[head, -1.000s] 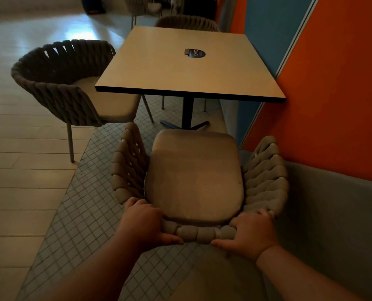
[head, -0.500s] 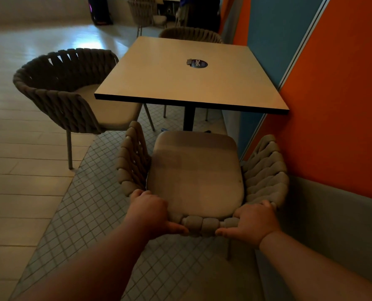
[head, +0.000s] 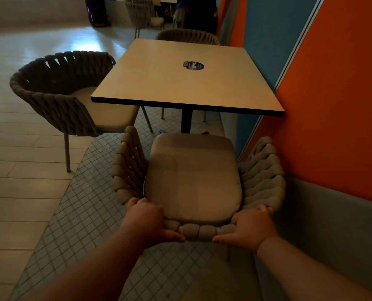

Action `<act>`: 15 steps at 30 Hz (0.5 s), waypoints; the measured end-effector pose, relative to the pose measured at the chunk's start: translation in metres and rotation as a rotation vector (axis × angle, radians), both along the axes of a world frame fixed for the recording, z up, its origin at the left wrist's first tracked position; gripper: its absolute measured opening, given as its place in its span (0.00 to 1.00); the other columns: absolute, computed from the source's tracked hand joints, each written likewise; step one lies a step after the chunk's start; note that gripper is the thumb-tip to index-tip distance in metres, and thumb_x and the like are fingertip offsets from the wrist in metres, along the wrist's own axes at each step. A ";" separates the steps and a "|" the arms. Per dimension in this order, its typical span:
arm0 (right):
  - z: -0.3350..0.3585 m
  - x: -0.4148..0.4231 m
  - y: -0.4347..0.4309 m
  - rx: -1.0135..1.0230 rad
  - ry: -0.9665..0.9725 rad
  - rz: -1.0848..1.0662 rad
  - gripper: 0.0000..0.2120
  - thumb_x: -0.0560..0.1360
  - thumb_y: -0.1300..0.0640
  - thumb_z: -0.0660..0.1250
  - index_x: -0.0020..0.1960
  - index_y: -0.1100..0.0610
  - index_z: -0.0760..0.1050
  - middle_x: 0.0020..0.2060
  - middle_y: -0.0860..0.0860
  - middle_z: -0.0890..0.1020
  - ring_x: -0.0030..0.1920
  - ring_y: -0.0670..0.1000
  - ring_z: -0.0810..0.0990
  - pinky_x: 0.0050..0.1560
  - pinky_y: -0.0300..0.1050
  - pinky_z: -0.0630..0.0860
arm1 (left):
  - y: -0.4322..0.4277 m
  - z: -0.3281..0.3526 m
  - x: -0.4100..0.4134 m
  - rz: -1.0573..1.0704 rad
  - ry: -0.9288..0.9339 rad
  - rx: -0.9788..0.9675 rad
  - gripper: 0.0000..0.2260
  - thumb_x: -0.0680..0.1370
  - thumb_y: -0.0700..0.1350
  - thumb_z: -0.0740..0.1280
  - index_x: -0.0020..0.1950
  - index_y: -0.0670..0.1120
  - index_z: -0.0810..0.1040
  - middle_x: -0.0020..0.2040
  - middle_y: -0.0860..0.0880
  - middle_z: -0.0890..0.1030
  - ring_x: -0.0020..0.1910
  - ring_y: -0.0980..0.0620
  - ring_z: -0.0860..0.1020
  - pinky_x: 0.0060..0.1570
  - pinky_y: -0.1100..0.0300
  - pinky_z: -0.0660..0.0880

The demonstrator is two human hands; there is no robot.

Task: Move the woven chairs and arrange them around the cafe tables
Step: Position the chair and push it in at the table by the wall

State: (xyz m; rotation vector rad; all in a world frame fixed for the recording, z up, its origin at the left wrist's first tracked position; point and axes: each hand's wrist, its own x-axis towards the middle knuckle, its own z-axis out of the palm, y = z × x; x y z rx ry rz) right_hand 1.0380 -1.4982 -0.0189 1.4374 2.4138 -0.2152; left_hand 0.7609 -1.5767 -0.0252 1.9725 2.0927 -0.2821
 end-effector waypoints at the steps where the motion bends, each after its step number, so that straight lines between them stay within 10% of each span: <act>1: 0.000 0.000 0.001 -0.005 -0.005 0.008 0.50 0.46 0.10 0.34 0.36 0.47 0.74 0.36 0.44 0.78 0.43 0.46 0.75 0.60 0.53 0.61 | 0.001 -0.001 -0.001 -0.002 0.002 -0.011 0.44 0.56 0.89 0.53 0.47 0.55 0.82 0.41 0.58 0.79 0.52 0.54 0.73 0.65 0.47 0.62; 15: -0.003 0.012 0.015 0.063 -0.027 0.059 0.60 0.44 0.10 0.30 0.43 0.48 0.82 0.38 0.44 0.81 0.43 0.47 0.78 0.54 0.51 0.63 | 0.009 -0.004 0.012 -0.008 -0.016 -0.001 0.48 0.51 0.90 0.46 0.44 0.55 0.79 0.41 0.58 0.78 0.51 0.54 0.72 0.63 0.46 0.61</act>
